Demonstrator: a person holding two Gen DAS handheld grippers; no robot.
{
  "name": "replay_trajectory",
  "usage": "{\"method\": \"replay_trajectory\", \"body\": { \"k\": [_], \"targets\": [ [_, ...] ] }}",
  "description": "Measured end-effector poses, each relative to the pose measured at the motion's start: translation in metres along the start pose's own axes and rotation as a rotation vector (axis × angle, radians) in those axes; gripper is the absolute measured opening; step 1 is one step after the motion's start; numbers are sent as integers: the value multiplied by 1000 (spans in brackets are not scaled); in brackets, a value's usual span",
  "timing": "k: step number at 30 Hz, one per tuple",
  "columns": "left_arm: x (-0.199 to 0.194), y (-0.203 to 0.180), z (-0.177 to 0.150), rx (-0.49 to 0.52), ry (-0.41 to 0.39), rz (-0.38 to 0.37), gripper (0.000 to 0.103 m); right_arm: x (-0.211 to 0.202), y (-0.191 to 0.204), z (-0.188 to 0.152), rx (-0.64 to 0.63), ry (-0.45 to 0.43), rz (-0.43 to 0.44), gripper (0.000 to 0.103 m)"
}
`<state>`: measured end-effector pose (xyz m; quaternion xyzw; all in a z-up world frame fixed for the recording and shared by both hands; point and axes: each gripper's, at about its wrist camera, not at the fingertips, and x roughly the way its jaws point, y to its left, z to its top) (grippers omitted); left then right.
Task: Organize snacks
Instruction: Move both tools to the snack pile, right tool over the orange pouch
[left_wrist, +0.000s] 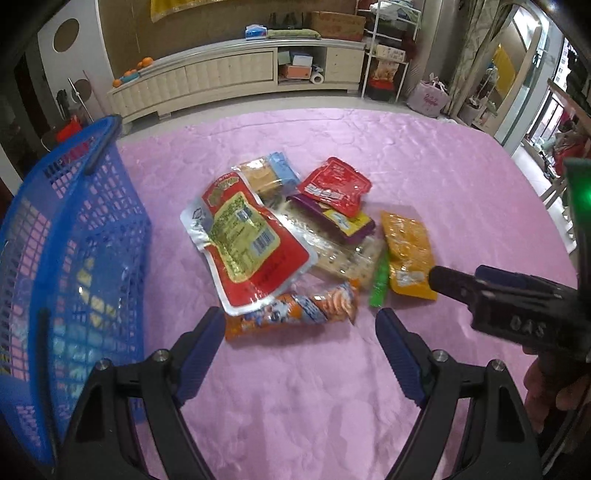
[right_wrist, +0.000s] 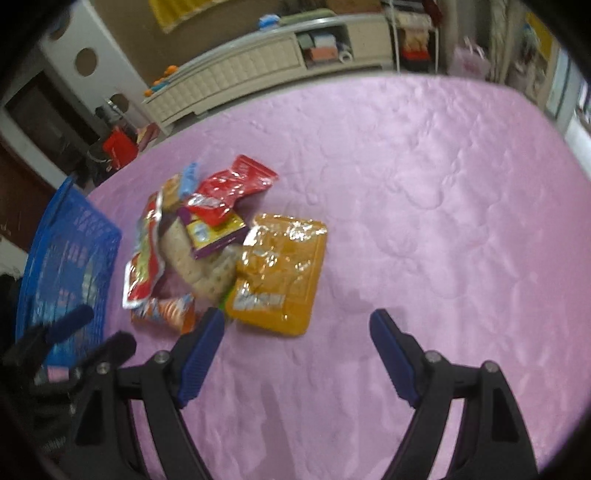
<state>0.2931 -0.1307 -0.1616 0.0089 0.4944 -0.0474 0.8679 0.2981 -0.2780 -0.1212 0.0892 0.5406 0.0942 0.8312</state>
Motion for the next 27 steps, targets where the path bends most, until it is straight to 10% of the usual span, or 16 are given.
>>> {"method": "replay_trajectory", "body": {
  "k": [14, 21, 27],
  "targets": [
    [24, 27, 6, -43, 17, -16, 82, 38, 30, 15, -153, 34, -76, 84],
    [18, 34, -7, -55, 32, -31, 82, 31, 35, 1, -242, 7, -127, 47],
    [13, 36, -15, -65, 50, -43, 82, 19, 22, -13, -281, -30, -121, 42]
  ]
}}
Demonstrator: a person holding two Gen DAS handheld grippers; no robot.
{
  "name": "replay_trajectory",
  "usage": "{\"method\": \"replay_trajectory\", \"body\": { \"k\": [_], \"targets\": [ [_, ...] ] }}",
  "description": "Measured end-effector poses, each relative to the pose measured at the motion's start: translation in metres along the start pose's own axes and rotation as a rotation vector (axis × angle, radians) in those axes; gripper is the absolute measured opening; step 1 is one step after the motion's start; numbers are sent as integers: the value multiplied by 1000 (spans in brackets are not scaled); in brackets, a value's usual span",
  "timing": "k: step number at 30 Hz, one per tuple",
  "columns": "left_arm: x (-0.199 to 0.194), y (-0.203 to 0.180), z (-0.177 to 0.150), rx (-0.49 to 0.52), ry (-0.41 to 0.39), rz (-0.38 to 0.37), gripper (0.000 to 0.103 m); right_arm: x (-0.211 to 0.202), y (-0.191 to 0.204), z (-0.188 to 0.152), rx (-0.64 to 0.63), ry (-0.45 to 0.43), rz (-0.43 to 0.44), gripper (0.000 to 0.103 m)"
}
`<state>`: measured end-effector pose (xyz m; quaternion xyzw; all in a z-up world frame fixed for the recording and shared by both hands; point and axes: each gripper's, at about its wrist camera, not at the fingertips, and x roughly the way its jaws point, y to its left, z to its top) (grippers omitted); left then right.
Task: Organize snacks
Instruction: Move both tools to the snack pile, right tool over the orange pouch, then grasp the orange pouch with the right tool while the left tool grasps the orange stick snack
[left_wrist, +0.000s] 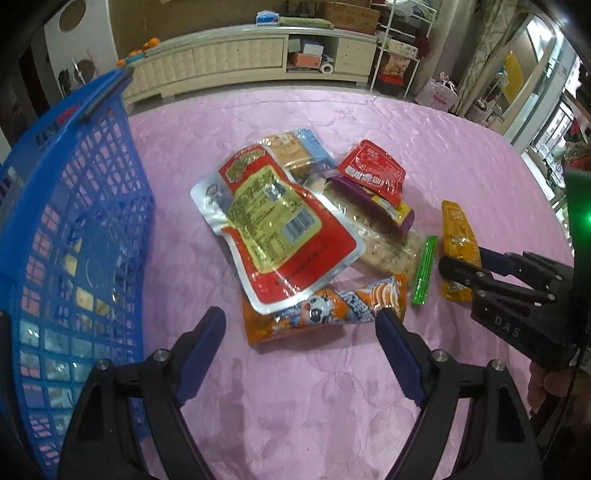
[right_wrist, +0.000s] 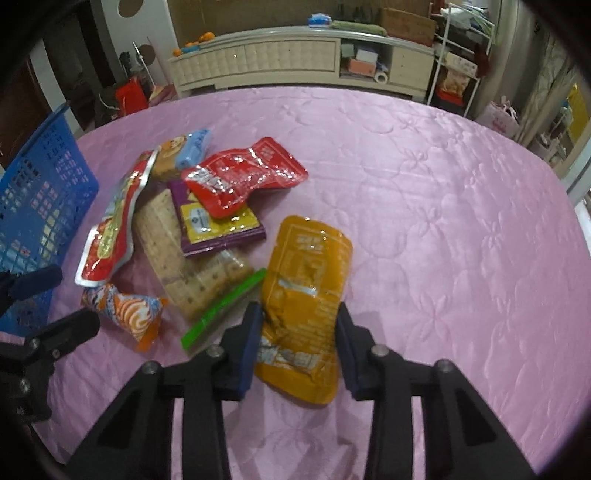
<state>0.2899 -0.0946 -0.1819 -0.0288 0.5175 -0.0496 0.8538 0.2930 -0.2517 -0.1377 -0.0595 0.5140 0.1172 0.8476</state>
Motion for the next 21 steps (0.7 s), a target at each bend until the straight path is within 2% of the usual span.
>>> {"method": "replay_trajectory", "body": {
  "k": [4, 10, 13, 17, 21],
  "targets": [
    [-2, 3, -3, -34, 6, -37, 82, -14, -5, -10, 8, -48, 11, 42],
    [4, -13, 4, 26, 26, -60, 82, -33, -9, -19, 12, -76, 76, 42],
    [3, -16, 4, 55, 30, -26, 82, -39, -13, -24, 22, -78, 100, 42],
    [7, -6, 6, -85, 61, -76, 82, -39, -14, -24, 30, -89, 120, 42],
    [11, 6, 10, -255, 56, -53, 82, -34, -5, -18, 15, -83, 129, 42]
  ]
}}
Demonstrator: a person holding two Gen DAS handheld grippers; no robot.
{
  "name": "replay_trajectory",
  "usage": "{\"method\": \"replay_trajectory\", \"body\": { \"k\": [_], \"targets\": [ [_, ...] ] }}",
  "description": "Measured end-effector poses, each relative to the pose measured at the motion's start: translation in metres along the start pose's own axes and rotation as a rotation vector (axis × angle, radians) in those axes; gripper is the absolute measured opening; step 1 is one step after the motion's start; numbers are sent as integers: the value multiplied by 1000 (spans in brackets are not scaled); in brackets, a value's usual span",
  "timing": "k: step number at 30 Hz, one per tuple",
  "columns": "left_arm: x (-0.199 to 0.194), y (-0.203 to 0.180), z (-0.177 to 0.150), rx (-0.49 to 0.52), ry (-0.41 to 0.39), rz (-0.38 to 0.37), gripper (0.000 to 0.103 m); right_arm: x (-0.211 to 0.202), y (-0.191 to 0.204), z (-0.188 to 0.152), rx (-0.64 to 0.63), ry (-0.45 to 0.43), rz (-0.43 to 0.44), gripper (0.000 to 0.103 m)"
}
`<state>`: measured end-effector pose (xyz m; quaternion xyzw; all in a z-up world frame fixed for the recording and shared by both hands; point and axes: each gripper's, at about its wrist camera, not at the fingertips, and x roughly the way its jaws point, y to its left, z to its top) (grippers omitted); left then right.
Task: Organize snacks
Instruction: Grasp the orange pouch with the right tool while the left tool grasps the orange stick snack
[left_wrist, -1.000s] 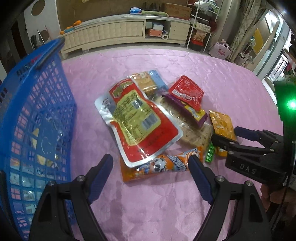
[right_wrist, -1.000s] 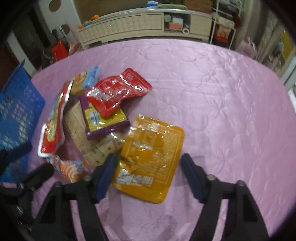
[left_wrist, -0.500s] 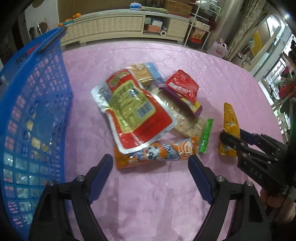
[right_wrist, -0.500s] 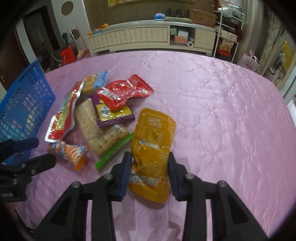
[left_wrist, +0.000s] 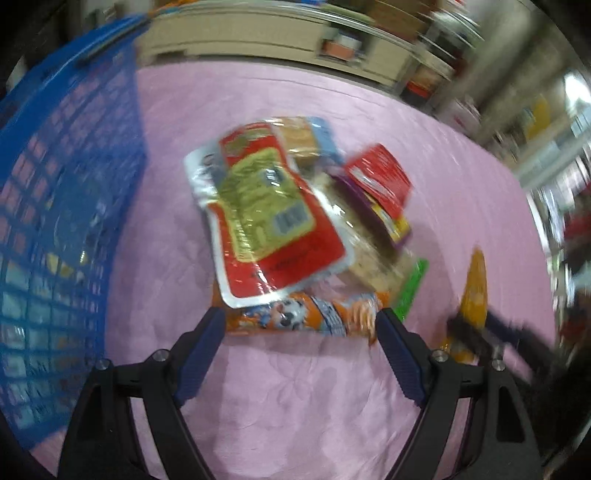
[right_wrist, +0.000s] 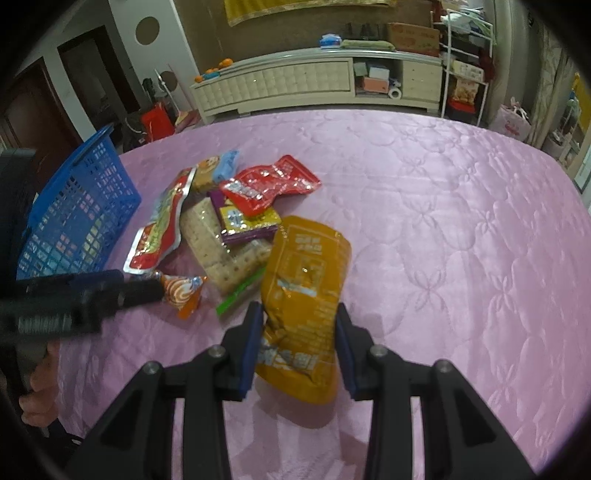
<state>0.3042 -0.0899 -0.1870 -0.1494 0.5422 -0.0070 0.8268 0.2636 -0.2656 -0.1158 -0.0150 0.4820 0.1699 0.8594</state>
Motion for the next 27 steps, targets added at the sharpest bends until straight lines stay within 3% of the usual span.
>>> {"method": "replay_trajectory", "body": {
  "k": [3, 9, 13, 18, 22, 27],
  "targets": [
    [7, 4, 6, -88, 16, 18, 82, 1, 4, 1, -18, 2, 14, 42],
    [22, 6, 8, -169, -12, 86, 80, 1, 10, 5, -23, -6, 44, 42],
    [25, 5, 7, -112, -11, 168, 64, 2, 14, 8, -27, -9, 56, 42],
    [20, 1, -2, 11, 4, 195, 31, 6, 8, 14, -14, -2, 65, 42],
    [9, 5, -16, 58, 12, 124, 20, 10, 10, 9, -12, 12, 60, 42],
    [0, 6, -30, 97, 7, 39, 15, 10, 13, 3, -12, 25, 65, 42]
  ]
}}
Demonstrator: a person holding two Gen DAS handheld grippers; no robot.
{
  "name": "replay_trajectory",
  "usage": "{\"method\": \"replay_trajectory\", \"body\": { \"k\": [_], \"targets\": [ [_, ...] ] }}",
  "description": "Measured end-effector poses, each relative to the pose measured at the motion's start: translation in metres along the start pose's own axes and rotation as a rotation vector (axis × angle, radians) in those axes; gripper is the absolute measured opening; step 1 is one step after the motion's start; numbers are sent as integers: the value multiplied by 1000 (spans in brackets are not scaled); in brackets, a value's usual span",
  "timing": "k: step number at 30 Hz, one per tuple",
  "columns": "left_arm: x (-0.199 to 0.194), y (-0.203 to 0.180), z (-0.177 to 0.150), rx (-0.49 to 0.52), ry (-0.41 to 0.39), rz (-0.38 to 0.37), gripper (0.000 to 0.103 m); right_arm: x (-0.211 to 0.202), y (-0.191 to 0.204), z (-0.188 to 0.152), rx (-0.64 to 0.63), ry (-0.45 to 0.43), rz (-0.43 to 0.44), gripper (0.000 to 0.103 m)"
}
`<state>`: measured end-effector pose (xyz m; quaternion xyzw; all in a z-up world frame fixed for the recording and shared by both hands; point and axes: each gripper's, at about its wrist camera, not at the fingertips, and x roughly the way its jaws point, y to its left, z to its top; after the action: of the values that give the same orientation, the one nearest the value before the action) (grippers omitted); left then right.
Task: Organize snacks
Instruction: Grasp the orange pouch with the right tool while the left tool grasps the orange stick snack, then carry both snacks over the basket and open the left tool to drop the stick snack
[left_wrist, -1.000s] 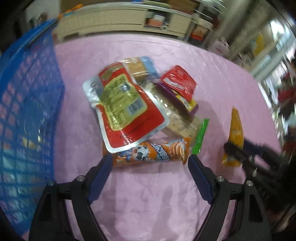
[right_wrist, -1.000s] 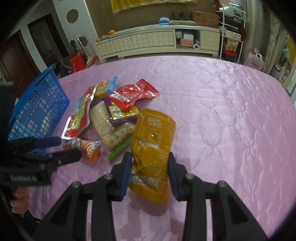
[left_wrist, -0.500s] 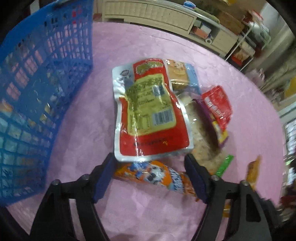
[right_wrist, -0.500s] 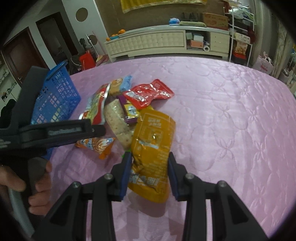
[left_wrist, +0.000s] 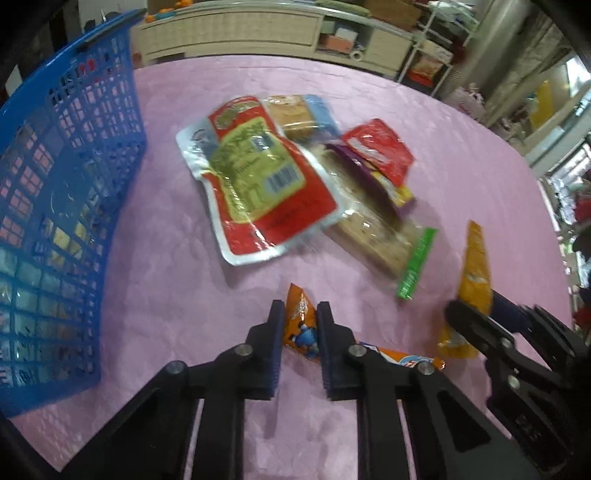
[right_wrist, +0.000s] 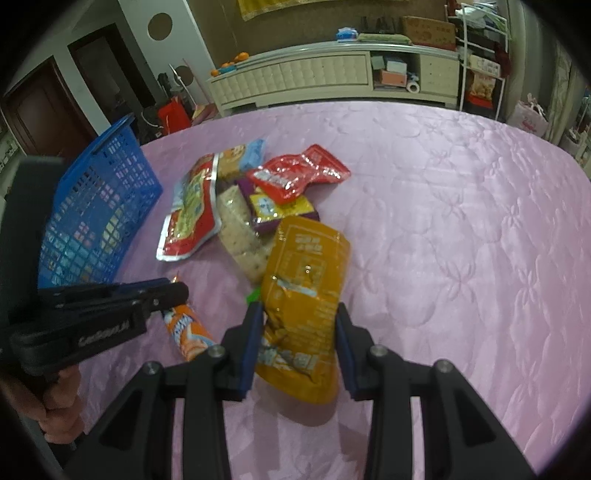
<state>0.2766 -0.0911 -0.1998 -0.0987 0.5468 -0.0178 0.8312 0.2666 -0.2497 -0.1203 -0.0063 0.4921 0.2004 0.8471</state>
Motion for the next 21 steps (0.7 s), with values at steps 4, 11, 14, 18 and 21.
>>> {"method": "replay_trajectory", "body": {
  "k": [4, 11, 14, 18, 21],
  "targets": [
    [-11, -2, -14, 18, -22, -53, 13, -7, 2, -2, 1, -3, -10, 42],
    [-35, -19, -17, 69, -93, -118, 12, -24, 10, -3, -14, -15, -37, 42],
    [-56, -23, -21, 101, -131, -116, 12, -30, 17, -5, -11, -16, -41, 42],
    [-80, -23, -21, 122, -176, -120, 12, -52, 29, -4, -21, -40, -54, 42],
    [-104, -17, -22, 130, -219, -118, 12, -73, 44, 1, -40, -66, -67, 42]
  ]
}}
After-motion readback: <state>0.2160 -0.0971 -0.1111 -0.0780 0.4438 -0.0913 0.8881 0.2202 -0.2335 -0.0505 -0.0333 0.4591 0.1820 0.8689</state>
